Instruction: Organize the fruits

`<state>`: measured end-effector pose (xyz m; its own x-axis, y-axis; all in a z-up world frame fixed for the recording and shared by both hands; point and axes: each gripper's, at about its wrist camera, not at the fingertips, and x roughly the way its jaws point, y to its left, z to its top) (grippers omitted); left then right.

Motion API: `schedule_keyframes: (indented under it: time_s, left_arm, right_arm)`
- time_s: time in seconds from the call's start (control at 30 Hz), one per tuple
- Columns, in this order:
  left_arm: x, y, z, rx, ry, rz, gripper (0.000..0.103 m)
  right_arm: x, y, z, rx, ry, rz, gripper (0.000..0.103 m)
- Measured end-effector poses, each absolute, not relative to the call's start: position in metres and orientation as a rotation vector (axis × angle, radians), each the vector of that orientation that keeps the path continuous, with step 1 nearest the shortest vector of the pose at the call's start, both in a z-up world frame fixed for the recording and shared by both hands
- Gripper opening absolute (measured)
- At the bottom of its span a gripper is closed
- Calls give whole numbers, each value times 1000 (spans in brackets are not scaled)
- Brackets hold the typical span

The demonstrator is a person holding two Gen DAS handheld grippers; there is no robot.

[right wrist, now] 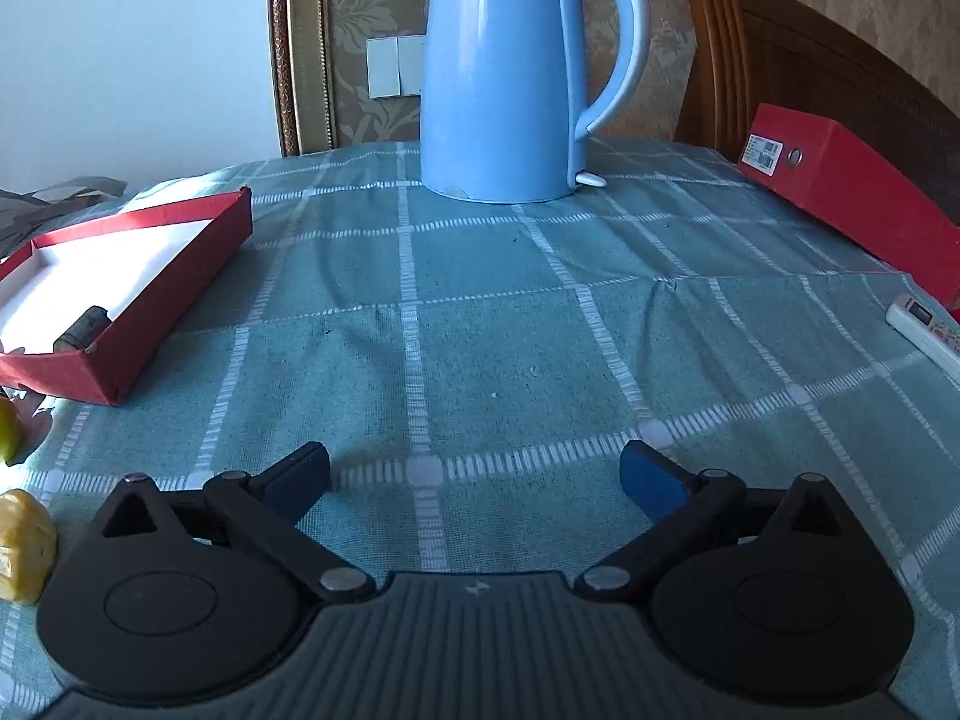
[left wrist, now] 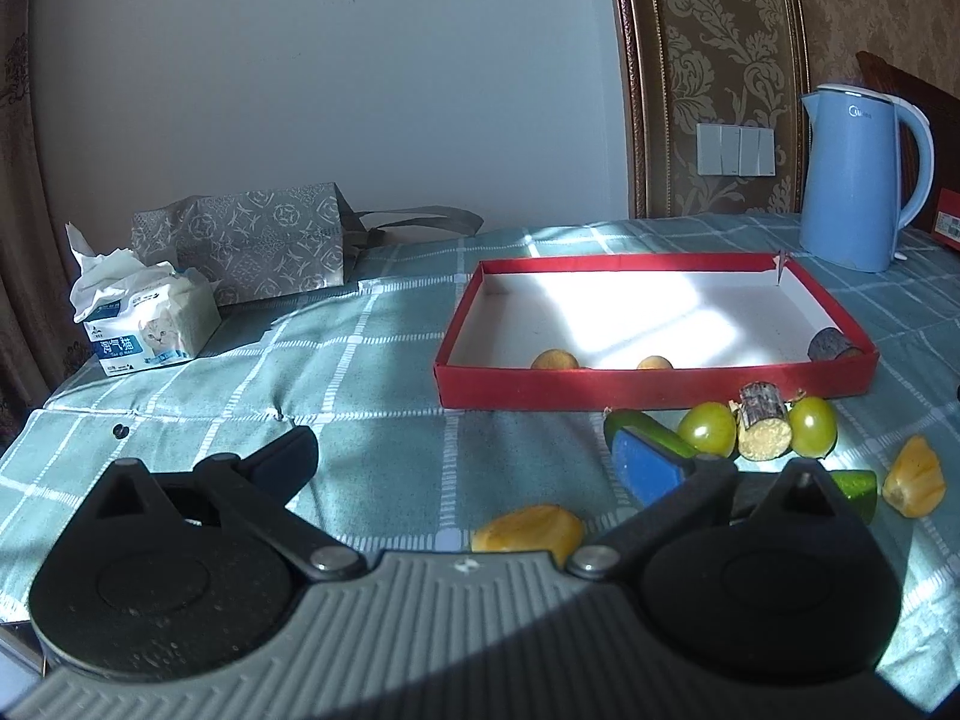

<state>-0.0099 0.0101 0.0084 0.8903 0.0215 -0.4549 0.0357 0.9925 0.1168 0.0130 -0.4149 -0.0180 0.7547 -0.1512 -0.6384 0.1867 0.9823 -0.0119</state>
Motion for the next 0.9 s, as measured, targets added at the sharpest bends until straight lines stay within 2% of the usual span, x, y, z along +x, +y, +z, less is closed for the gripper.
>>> schedule_keyframes:
  time_s: [0.57,0.7,0.9]
  left_arm:
    - [0,7,-1,171,512,-23,103]
    - [-6,18,-4,193,520,-101,103]
    - [-6,24,-12,203,561,-192,103]
  right_arm:
    - [13,-414,-18,70,690,-200,103]
    - [-17,-399,-3,154,583,-171,103]
    - [-34,-348,27,49,511,-60,103]
